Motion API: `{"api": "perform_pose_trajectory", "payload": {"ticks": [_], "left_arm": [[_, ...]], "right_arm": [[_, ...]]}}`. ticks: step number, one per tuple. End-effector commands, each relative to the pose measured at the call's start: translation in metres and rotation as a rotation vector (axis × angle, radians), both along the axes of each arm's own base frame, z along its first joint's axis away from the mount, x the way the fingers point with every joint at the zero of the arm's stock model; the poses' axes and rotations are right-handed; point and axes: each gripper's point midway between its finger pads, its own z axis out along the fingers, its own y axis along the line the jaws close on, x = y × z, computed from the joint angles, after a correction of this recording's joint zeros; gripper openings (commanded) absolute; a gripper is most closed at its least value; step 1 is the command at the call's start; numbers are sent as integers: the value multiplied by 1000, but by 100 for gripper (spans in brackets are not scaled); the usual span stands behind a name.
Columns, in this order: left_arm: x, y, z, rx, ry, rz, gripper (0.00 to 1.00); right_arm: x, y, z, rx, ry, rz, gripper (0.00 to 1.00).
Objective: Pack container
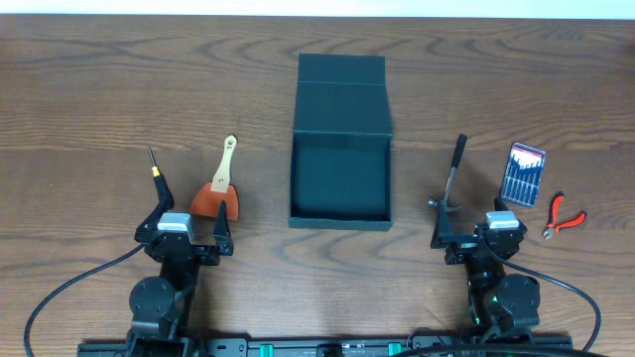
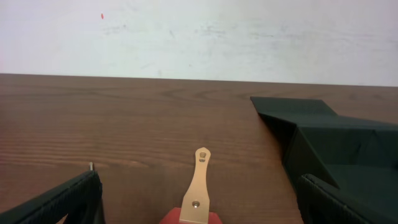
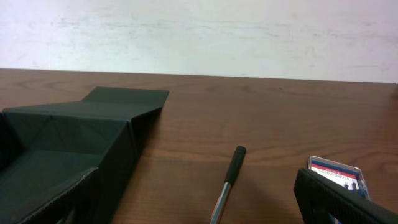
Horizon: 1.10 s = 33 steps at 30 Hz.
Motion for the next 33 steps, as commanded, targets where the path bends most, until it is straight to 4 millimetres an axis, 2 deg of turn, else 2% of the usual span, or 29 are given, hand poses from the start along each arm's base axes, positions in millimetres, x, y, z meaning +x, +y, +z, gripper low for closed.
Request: {"api": "perform_pose_trajectory", "payload": {"ticks": [1,6,10,13,16,21,27,30,33], "left_arm": [[-1,-1,-17,-6,51,-1,98],[0,-1,-14,-79,46,8,98],[-1,0,6,-103,21,11,98],[-1,0,27,-103,22,11,98],[1,0,44,-92,99,15,98],[9,-2,59,-50,397,26,99],[17,-5,72,-1,763,36,98],[18,-9,67,9,895,27,99],[15,-18,54,-9,989,-15,98]], "right_arm": [[0,-2,-1,19,0,-7,99],[0,-2,-1,59,1,-12,99],[-2,0,4,87,18,-3,99],[-7,0,18,81,55,-1,99],[-8,-2,40,74,122,-14,99],[-1,-8,62,46,398,-52,99],[3,-15,83,22,865,-107,99],[-2,-13,86,16,1078,-103,99],[1,-12,85,9,1208,-103,99]]}}
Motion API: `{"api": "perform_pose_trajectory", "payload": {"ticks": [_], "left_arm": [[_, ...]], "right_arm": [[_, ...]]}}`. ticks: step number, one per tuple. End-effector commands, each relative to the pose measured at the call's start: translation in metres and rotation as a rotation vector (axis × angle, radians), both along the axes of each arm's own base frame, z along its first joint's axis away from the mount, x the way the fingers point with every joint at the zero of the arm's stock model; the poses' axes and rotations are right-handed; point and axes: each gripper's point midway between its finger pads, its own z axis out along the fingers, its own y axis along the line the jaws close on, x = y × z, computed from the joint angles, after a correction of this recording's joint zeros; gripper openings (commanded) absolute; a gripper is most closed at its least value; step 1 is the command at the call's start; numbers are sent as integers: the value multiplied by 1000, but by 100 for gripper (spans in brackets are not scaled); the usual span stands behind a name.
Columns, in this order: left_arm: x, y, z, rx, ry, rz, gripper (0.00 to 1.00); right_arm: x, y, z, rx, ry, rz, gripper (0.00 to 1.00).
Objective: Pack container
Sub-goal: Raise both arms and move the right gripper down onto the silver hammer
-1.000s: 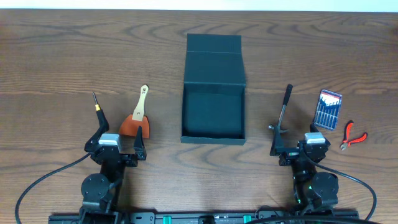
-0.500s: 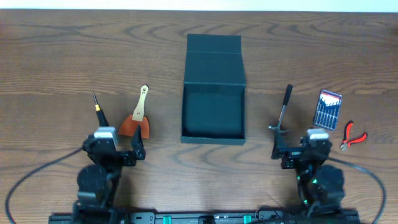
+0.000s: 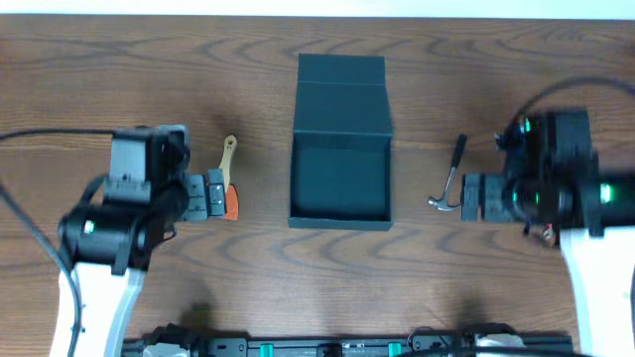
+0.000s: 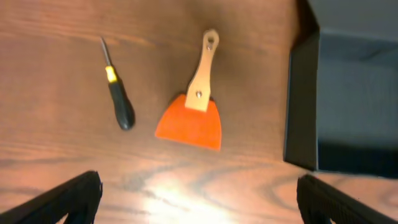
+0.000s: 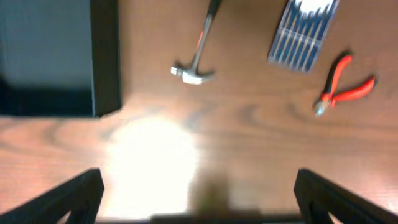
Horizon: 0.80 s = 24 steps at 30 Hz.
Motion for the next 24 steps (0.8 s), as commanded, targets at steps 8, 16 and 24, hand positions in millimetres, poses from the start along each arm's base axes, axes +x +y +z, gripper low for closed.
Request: {"api": "perform_pose_trajectory", "payload": {"ticks": [8,16,24], "left_arm": [[3,-12,-18,-43,116,-36,98],[3,-11,-18,-22,113,-53,98],[3,-11,-18,-23,112,-53,98]], "right_arm": [[71,-6,-35,8,-1,-179,99],[74,-9,-107,-11,75,-158,99],[60,-19,-136,-73,173,70,99]]}}
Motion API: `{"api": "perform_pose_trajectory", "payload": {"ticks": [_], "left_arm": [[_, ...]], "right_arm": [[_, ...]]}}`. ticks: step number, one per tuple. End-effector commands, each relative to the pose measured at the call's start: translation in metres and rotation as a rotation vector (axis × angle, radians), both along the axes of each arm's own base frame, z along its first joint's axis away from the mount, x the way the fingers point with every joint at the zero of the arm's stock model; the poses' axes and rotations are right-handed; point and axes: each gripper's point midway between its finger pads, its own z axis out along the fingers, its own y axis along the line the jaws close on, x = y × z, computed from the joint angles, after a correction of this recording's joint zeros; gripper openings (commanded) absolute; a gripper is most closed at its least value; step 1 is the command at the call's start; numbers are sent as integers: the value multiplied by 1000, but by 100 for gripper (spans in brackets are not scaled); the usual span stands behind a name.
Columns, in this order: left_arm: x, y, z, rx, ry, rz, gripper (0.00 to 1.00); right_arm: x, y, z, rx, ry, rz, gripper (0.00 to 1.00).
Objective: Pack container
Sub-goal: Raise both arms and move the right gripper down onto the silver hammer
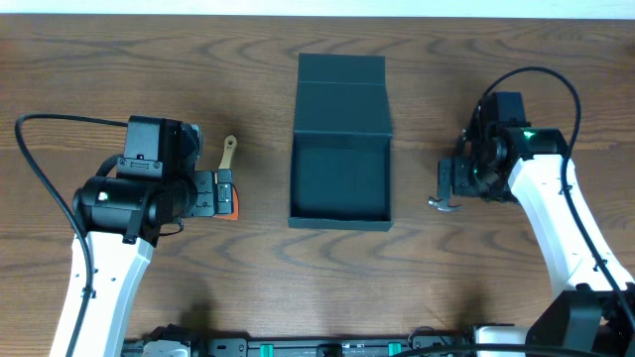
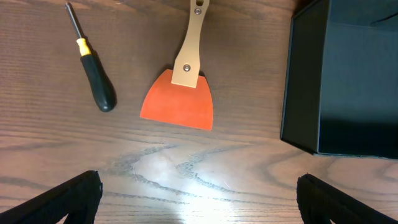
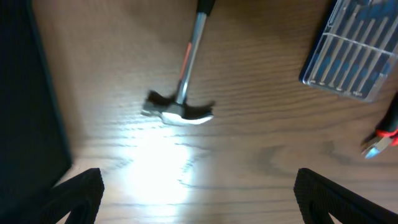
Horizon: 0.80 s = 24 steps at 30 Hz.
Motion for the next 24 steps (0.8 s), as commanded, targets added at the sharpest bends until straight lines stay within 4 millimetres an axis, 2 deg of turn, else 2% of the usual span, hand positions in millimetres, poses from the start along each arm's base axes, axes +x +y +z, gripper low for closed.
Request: {"api": "perform_pose_trajectory", "payload": {"ticks": [1,7,14,19,24], "left_arm": [[2,-2,5,-1,-11,-19,98],[1,-2,5,-1,-11,-19,98],[2,-2,5,0,-11,-19,98],[2,-2,5,0,-11,-19,98],[2,-2,5,0,-11,-19,98]], "right_arm": [[-1,-8,-6,-27,27,118,99],[-2,-12,-17,-37,77,237,99],[4,-9,-34,-14,105,251,99],[1,1,-53,53,163,279,99],[-4,1,-73,64,234,278,99]]}}
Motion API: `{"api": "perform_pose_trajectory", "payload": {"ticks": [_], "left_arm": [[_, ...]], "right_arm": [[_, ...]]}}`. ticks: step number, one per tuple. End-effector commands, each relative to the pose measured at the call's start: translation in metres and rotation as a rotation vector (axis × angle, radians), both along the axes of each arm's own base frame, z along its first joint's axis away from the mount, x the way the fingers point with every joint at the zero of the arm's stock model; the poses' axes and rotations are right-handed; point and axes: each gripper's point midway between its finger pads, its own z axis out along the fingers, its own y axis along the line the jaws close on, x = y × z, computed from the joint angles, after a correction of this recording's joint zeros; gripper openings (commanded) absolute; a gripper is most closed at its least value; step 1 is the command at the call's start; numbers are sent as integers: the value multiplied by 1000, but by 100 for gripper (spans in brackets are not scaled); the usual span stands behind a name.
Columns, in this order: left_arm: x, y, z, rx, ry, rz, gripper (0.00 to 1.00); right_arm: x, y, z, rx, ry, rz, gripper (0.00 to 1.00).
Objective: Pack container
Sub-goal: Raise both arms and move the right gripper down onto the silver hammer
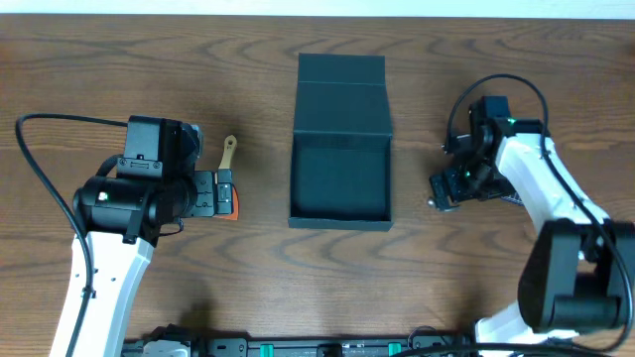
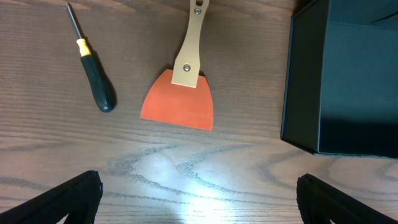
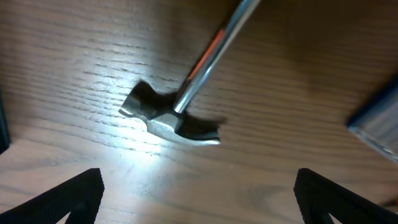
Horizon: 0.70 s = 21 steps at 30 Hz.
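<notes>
The open black box (image 1: 340, 178) lies mid-table with its lid folded back. In the left wrist view an orange scraper (image 2: 178, 107) with a wooden handle and a black-and-yellow screwdriver (image 2: 93, 81) lie left of the box wall (image 2: 298, 93). My left gripper (image 1: 213, 193) hovers open above the scraper's blade, fingers wide (image 2: 199, 199). A small steel hammer (image 3: 177, 112) lies tilted on the wood just under my right gripper (image 3: 199, 196), which is open and holds nothing. In the overhead view the right gripper (image 1: 448, 188) covers most of the hammer.
A blue case of screwdrivers (image 3: 376, 118) shows at the right edge of the right wrist view. The right arm (image 1: 536, 188) hides the table beyond the hammer. Cables loop from both arms. Bare wood surrounds the box.
My right gripper has dropped closer to the hammer and turned, so the hammer looks larger and slanted in its view. The left arm and every object have stayed put.
Both arms first sat folded at the table's front edge, grippers open. Then they were raised over the table, left above the scraper, right above the tools. Later the left hung lower over the scraper and the right over the hammer head, now closer still.
</notes>
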Motion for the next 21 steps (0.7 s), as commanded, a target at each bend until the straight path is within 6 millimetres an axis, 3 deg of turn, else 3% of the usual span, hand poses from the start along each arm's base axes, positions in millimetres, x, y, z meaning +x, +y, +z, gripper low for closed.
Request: {"api": "perform_pose_trajectory", "payload": {"ticks": [1,11,21], "left_arm": [[2,-2,5,-2,-11,-15,98],[2,-2,5,-2,-11,-15,98],[2,-2,5,-2,-11,-15,98]], "right_arm": [[-6,2,-14,23,53,14,99],[-13,2,-36,32,134,58,99],[-5,-6,-52,-10,129,87,99]]}}
